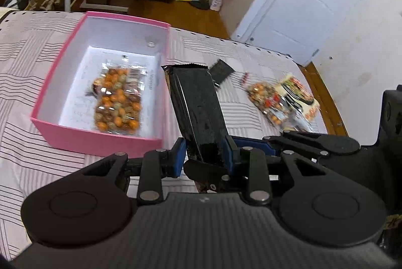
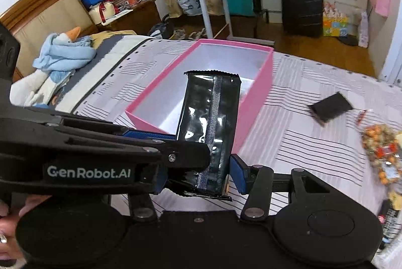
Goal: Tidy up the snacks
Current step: 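Carry the black-wrapped bar into the pink box and open the right tool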
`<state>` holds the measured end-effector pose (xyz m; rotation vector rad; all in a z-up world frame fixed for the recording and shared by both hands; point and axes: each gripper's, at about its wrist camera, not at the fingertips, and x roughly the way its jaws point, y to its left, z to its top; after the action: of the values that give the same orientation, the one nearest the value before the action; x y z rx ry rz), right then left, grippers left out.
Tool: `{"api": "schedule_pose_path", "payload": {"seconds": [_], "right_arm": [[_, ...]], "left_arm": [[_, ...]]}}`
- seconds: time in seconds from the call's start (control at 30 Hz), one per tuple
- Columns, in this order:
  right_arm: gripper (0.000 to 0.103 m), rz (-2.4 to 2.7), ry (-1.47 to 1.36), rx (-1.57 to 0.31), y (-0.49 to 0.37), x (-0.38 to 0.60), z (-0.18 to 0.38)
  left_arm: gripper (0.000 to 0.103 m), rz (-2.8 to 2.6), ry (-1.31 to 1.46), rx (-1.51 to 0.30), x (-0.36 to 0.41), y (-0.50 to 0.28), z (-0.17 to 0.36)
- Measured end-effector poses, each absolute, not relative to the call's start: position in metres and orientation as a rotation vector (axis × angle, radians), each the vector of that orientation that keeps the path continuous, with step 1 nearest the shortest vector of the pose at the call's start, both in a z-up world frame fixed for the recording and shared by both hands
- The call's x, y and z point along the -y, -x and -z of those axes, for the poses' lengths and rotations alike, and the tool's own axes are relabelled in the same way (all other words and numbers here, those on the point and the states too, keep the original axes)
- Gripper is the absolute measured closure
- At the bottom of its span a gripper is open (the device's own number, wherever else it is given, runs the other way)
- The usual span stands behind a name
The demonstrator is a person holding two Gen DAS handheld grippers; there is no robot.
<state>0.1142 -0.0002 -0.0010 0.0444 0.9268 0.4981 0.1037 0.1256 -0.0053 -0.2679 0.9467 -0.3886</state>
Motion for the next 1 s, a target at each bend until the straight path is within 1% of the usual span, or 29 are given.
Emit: {"api": "schedule_pose_path", "payload": {"seconds": [0.1,0.2,0.33,0.43,0.63,0.8,0.87,0.9,1.0], "right_arm": [[0.046,-0.505,-0.071,-0.937,-0.135,-0.011,0.01],[0.046,-0.51,-0.103,-0.932,-0.157,-0.02,0.021],[0.046,-0.542,-0.078,-0.915,-0.181,-0.037,0.037],[0.046,-0.549,-0.099,-0.954,-0.198,-0.047,0.05],[0.046,-0.55,0.02,-0.931,-0.202,-0.068,0.068],[0.046,-0.537,0.044,-0.939,-0.207,-0.07,0.076],[0.044,-0.526,0.06,-0.929,-0.207,-0.068,0.078],[0.042,-0.517,0.071,-0.915,-0.205,-0.067,0.077],[0.041,-0.519,0.075,-0.9,-0.204,-0.062,0.07]], "left_arm": [[0.073,0.362,0.278,-0.954,-0.139,-0.123,0.012],[0.069,0.339,0.314,-0.945,-0.153,-0.143,0.022],[0.069,0.298,0.351,-0.929,-0.171,-0.164,0.038],[0.069,0.259,0.362,-0.936,-0.18,-0.177,0.051],[0.068,0.215,0.356,-0.978,-0.189,-0.196,0.081],[0.068,0.199,0.358,-1.009,-0.189,-0.203,0.094],[0.064,0.184,0.35,-1.013,-0.188,-0.205,0.097],[0.059,0.163,0.339,-1.003,-0.188,-0.205,0.096],[0.059,0.114,0.315,-0.965,-0.188,-0.2,0.091]]}}
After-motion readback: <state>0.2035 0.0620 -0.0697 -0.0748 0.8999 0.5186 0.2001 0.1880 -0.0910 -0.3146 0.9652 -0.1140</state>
